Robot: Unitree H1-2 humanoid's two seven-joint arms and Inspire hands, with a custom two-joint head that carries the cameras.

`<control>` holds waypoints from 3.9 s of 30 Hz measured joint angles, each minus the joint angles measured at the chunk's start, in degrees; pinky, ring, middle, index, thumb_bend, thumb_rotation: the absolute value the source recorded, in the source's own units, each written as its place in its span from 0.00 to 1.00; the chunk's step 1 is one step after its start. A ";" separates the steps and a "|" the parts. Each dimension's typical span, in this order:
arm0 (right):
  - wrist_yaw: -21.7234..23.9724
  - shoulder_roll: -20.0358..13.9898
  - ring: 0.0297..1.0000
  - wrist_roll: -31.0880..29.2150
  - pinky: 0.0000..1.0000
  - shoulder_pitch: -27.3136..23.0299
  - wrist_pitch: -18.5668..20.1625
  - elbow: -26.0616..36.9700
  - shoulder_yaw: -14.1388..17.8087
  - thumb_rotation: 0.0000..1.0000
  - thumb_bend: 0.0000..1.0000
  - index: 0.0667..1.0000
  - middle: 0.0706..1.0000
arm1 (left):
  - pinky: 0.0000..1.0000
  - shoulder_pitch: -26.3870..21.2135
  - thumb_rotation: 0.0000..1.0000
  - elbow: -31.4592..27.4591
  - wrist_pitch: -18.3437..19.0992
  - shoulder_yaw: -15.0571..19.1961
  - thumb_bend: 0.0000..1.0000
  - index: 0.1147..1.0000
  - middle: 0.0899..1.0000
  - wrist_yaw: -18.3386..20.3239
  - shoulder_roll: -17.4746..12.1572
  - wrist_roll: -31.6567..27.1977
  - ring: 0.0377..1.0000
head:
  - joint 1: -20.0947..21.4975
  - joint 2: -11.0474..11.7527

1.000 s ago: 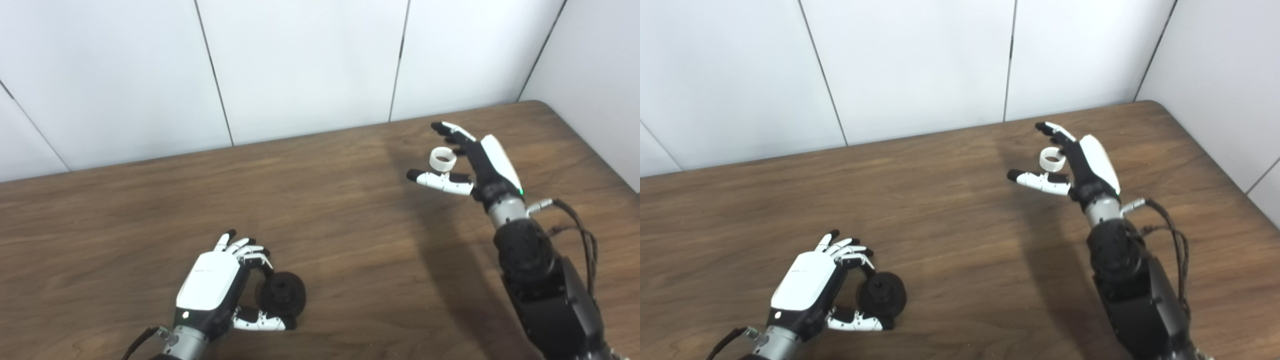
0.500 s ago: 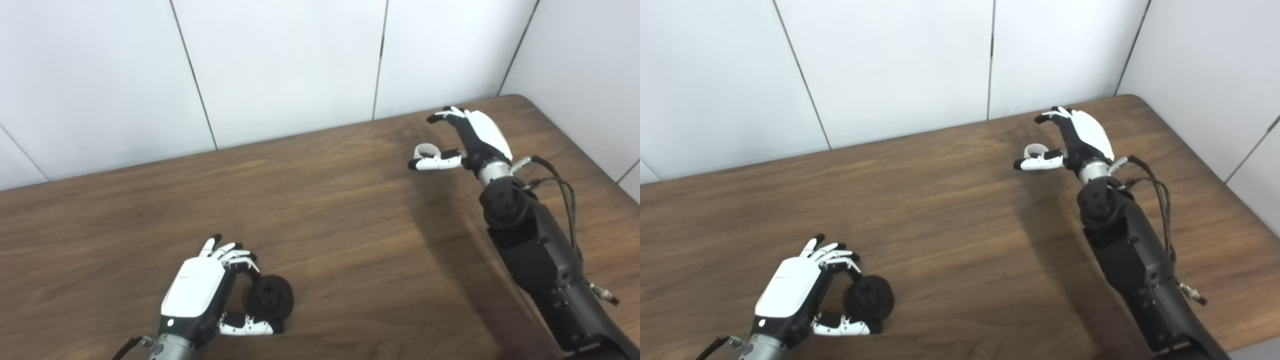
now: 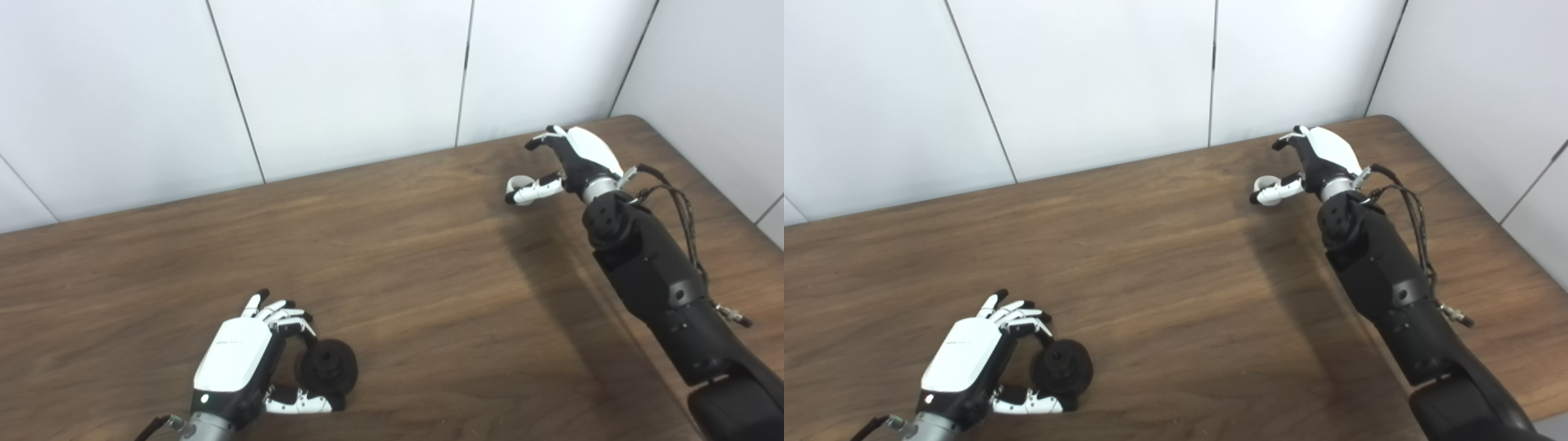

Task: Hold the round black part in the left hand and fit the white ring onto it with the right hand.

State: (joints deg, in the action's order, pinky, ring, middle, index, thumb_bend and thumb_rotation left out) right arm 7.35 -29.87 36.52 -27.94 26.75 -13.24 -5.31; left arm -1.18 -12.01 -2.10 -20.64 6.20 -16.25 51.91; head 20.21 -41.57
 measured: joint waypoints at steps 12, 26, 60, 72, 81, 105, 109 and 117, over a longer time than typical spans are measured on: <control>2.41 0.01 0.98 3.77 0.97 -1.13 0.02 -3.66 -0.50 0.30 0.85 0.69 0.90 | 1.00 0.10 0.05 -0.42 -0.60 0.66 0.52 0.42 0.73 0.98 -0.41 0.11 0.86 | -0.26 -0.18; 1.10 0.62 0.97 5.18 0.92 -1.93 0.01 -5.82 -1.44 0.29 0.86 0.64 0.87 | 1.00 0.01 0.05 -0.49 -0.95 0.88 0.52 0.42 0.72 1.47 -0.63 0.16 0.86 | -0.35 -0.18; -1.83 1.89 0.93 2.24 0.97 -1.83 -0.35 -5.50 0.07 0.14 0.53 0.45 0.81 | 1.00 0.02 0.05 -0.49 -1.07 0.86 0.52 0.42 0.73 1.52 -0.61 0.18 0.86 | -0.44 -0.35; -4.21 1.79 0.91 -0.06 1.00 -1.05 -0.41 -5.25 -0.07 0.13 0.52 0.45 0.79 | 1.00 0.03 0.05 -0.73 -0.91 0.86 0.52 0.42 0.73 1.80 -0.60 0.32 0.86 | -0.26 -0.44; -4.11 1.31 0.94 -0.37 1.00 -0.11 -0.29 -3.52 -0.67 0.13 0.52 0.45 0.82 | 1.00 0.06 0.05 -0.79 -0.80 0.82 0.52 0.42 0.73 1.83 -0.46 0.45 0.86 | -1.05 -0.44; 14.25 1.21 0.94 2.72 0.97 7.69 0.06 29.27 -5.84 0.14 0.52 0.45 0.80 | 1.00 0.23 0.05 -1.37 0.82 -0.10 0.52 0.42 0.74 1.93 1.07 3.04 0.87 | -7.91 -1.14; 19.09 3.43 0.94 5.25 0.98 8.54 0.14 34.65 -7.04 0.14 0.52 0.45 0.79 | 1.00 0.23 0.05 -1.61 1.47 -0.52 0.52 0.42 0.75 2.08 1.42 3.98 0.88 | -9.05 -1.41; 27.43 7.51 0.94 8.29 0.97 9.00 0.11 42.08 -9.67 0.14 0.52 0.45 0.80 | 1.00 0.27 0.05 -2.20 2.83 -1.41 0.52 0.42 0.75 2.97 2.60 5.45 0.88 | -13.09 -2.37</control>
State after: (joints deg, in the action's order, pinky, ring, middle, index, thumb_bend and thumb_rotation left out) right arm 34.79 -22.36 44.82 -18.94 26.86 28.83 -14.99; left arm -0.90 -14.21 0.73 -22.06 9.17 -13.65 57.36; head 7.12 -43.94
